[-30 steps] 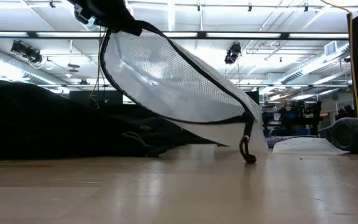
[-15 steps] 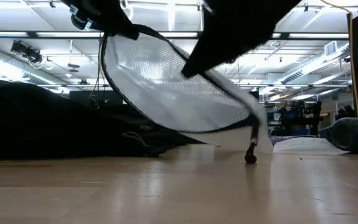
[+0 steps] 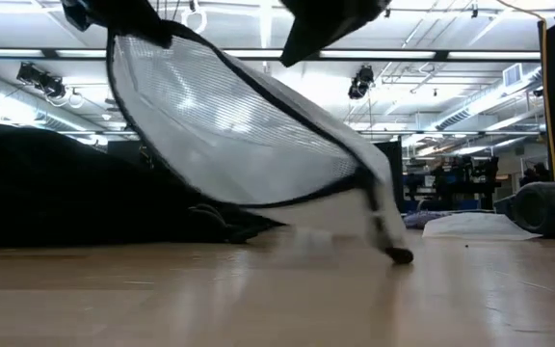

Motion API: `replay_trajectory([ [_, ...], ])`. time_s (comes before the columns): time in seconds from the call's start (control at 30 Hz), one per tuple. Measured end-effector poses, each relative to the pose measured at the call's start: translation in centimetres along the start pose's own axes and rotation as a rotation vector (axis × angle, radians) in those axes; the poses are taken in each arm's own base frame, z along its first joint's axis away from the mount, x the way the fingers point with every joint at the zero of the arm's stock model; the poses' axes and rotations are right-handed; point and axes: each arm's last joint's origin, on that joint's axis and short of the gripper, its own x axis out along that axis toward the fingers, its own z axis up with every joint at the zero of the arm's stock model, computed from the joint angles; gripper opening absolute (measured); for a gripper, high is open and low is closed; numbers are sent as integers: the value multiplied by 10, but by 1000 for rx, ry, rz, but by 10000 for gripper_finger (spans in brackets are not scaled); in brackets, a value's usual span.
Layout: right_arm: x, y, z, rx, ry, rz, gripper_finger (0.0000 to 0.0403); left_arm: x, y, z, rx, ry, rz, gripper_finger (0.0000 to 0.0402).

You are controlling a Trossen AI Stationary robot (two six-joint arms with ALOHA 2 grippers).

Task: Unpack backpack
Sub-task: Put the mini fan into the zip bag

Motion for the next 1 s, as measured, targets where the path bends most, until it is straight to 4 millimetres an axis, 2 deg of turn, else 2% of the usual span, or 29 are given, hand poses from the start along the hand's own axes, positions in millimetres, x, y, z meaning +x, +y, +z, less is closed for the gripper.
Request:
replay_trajectory([
  [0.1,0,-4,9,-18,-3,4,1,-5,3,10,15,15,5,0],
  [0.2,-11,-2,14,-75,-17,47,5,-11,8,21,48,33,15,0],
  [0.43,-36,8,9,-251,-54,97,45,-19,21,51,176,24,75,0],
  [0.6,-52,13,5,-316,-95,85,79,-14,37,77,142,34,131,0],
  [0.77,-60,23,-8,-330,-67,165,127,-11,51,96,90,55,157,0],
  [0.87,-53,35,-25,-338,-36,196,163,-10,55,103,87,57,162,0],
  [1.0,-39,46,-48,-389,-28,120,214,-7,59,107,77,64,165,0],
])
